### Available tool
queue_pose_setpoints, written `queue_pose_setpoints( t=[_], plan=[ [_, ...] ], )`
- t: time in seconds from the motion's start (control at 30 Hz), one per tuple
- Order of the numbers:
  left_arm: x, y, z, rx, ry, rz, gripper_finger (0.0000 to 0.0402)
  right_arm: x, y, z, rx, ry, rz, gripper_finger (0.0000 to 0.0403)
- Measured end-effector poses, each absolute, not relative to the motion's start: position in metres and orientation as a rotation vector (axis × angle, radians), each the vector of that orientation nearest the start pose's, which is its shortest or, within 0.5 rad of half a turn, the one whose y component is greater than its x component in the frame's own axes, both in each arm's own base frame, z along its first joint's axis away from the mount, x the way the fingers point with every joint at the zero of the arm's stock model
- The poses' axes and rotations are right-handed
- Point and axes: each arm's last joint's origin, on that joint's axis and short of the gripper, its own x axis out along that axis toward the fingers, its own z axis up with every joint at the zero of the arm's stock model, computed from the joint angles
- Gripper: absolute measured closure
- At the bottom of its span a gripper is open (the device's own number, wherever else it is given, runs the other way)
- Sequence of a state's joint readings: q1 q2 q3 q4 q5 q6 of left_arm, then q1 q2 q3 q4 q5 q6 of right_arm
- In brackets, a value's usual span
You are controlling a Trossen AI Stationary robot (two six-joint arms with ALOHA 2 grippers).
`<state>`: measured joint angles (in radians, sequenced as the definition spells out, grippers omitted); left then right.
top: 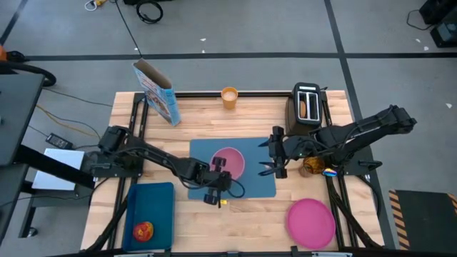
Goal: Arrange a breakfast setting
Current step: Put the pink bowl on the blue tablemat, then put the pink plate on the blue tablemat to the bottom left of the pink bowl
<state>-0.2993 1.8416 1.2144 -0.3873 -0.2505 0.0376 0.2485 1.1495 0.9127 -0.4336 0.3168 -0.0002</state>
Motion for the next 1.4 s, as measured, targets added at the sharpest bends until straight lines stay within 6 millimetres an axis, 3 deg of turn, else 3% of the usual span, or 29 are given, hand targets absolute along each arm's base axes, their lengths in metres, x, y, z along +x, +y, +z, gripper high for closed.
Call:
queue_pose_setpoints(
  t=[0.17,0.5,1.07,1.4],
  plan=[
    [0.361,-0.103,0.174,0.308,0.986,-0.057,0.0379,0.238,0.051,0.283,-0.187,0.643,-0.065,0.0103],
    [0.362,-0.102,0.176,0.301,0.967,-0.05,0.0373,0.24,0.051,0.284,-0.185,0.627,-0.066,0.0101],
    [0.361,-0.102,0.177,0.308,0.97,-0.039,0.0295,0.24,0.052,0.285,-0.182,0.623,-0.062,0.0096],
    [0.366,-0.113,0.205,0.341,0.996,-0.067,0.0291,0.24,0.052,0.284,-0.183,0.627,-0.062,0.0096]
  ],
)
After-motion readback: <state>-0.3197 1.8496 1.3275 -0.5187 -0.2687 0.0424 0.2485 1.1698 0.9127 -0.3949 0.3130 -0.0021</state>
